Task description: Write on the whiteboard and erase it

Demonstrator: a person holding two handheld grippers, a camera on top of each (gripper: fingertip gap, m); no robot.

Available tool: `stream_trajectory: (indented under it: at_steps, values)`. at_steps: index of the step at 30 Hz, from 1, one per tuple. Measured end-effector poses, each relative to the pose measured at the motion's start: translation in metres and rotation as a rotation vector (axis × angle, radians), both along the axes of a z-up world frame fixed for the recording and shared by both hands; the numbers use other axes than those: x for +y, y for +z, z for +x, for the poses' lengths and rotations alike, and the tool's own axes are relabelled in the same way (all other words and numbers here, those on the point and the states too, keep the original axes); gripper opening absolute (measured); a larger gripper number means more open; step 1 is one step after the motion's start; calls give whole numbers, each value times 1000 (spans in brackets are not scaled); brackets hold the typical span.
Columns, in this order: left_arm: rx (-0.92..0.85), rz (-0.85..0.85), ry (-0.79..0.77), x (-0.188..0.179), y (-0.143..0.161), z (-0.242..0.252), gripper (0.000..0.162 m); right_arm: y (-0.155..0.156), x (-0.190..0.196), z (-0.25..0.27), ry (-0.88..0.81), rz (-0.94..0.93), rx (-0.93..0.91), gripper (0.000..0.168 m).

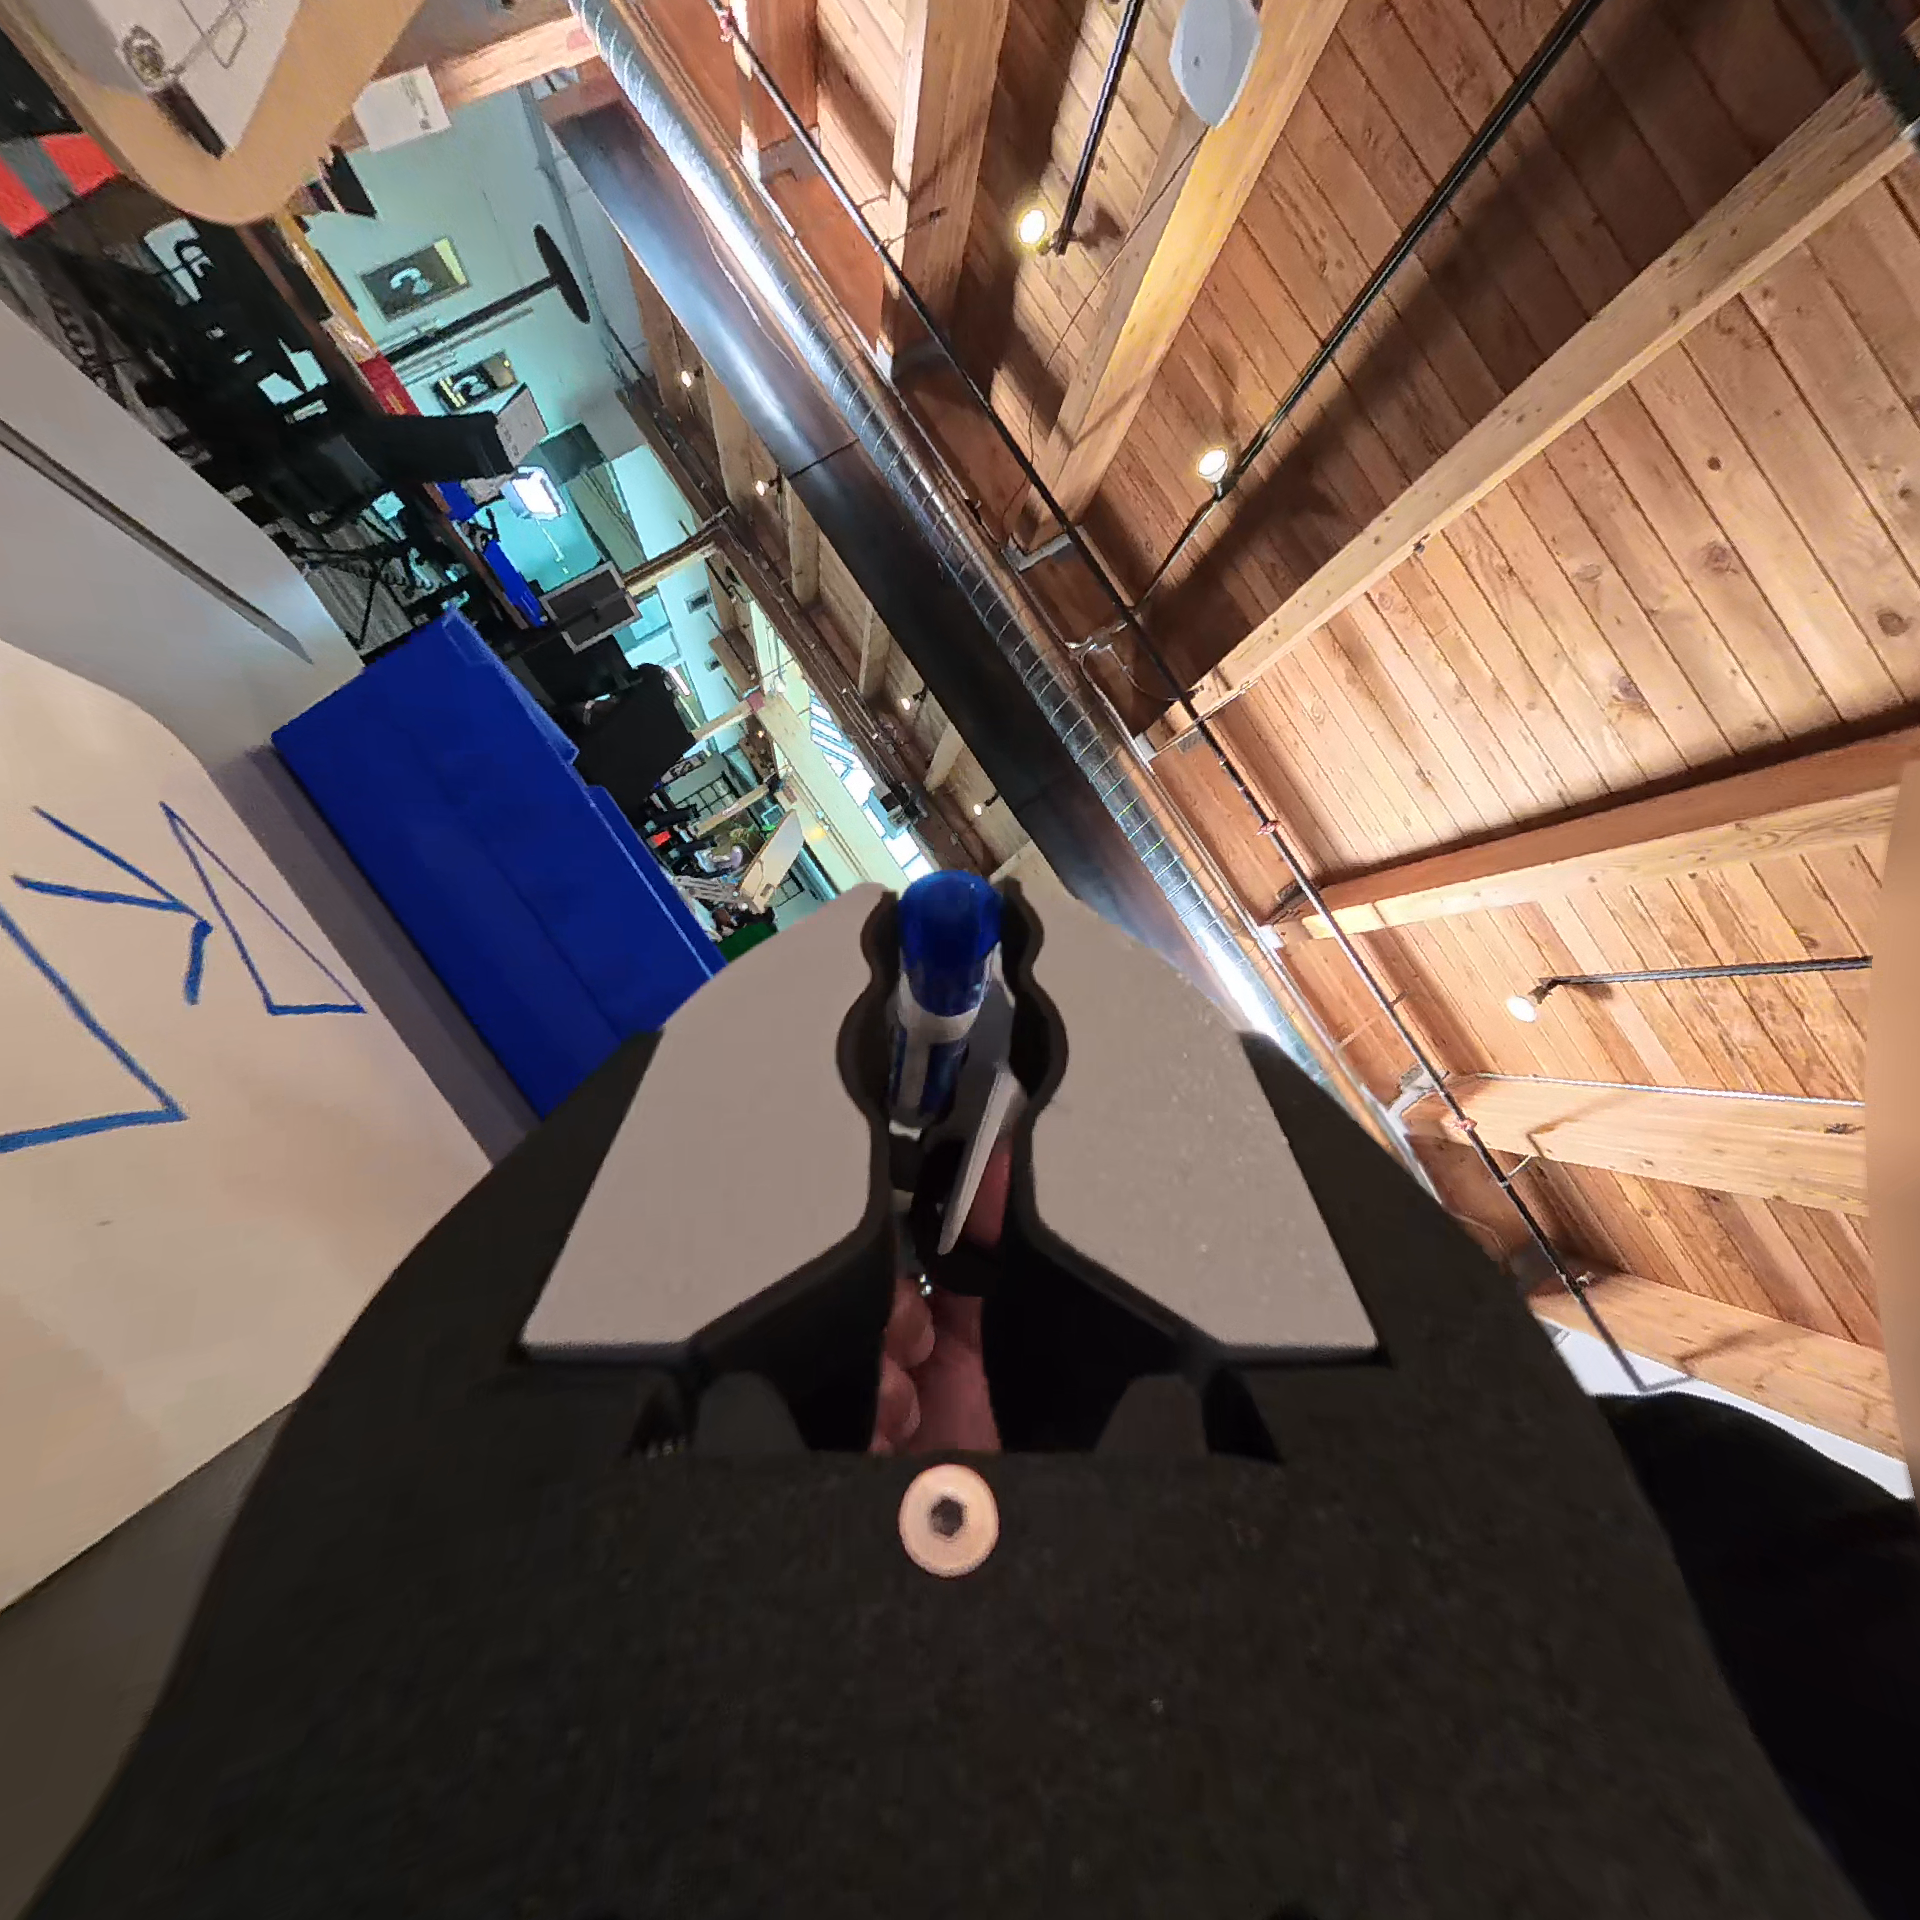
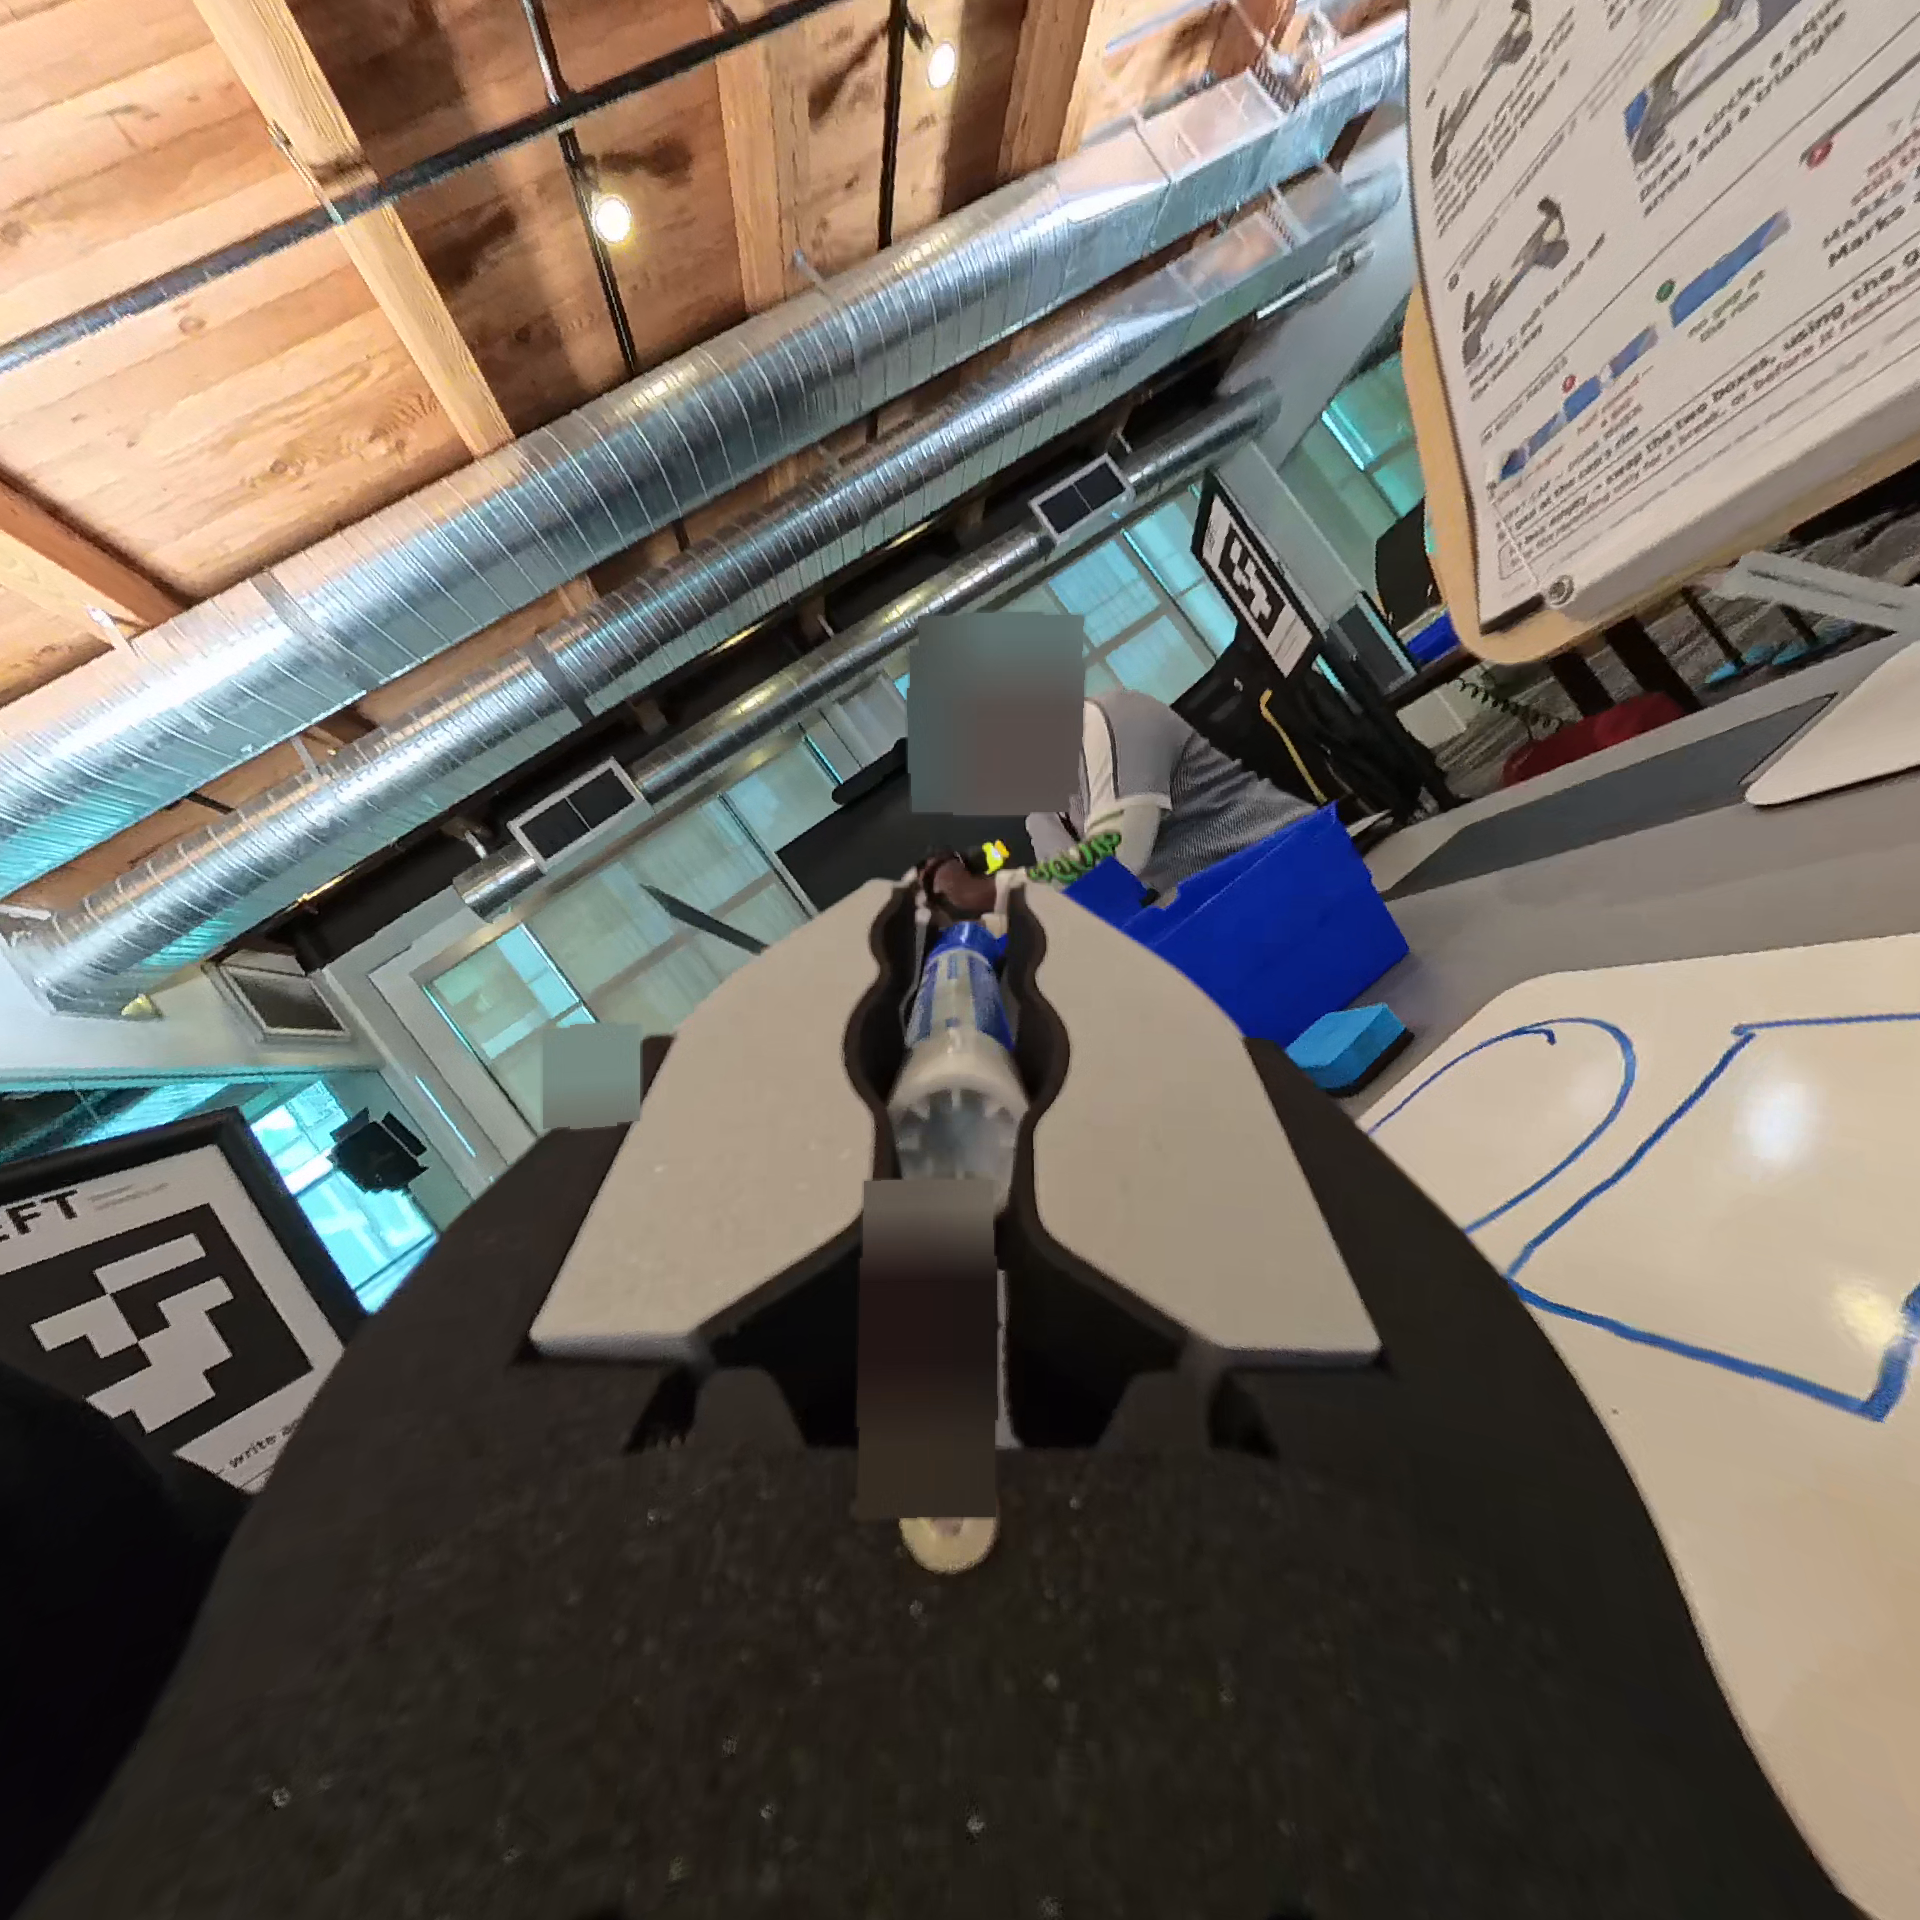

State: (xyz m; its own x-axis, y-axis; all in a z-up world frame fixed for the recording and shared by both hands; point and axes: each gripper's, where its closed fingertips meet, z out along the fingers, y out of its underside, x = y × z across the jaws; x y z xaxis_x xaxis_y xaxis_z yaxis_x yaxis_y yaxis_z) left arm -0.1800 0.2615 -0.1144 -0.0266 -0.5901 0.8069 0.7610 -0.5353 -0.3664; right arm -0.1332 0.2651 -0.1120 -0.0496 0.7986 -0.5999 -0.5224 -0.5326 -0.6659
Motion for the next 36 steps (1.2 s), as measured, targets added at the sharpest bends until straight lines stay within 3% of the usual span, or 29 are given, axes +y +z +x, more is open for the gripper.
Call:
stream_trajectory:
  at_steps: [5, 12, 16, 36]
  values:
    - [9, 5, -19, 1, 0, 1, 19, -1, -1, 1, -28, -20, 35, 17]
    - [262, 14, -84, 1, -13, 12, 19, -13, 15, 6, 58, -218, 130, 16]
    - [365, 19, -124, -3, -22, 19, 19, -15, 18, 8, 71, -242, 138, 16]
    - [439, 18, -187, -7, -27, 21, 19, -24, 26, 8, 160, -365, 223, 15]
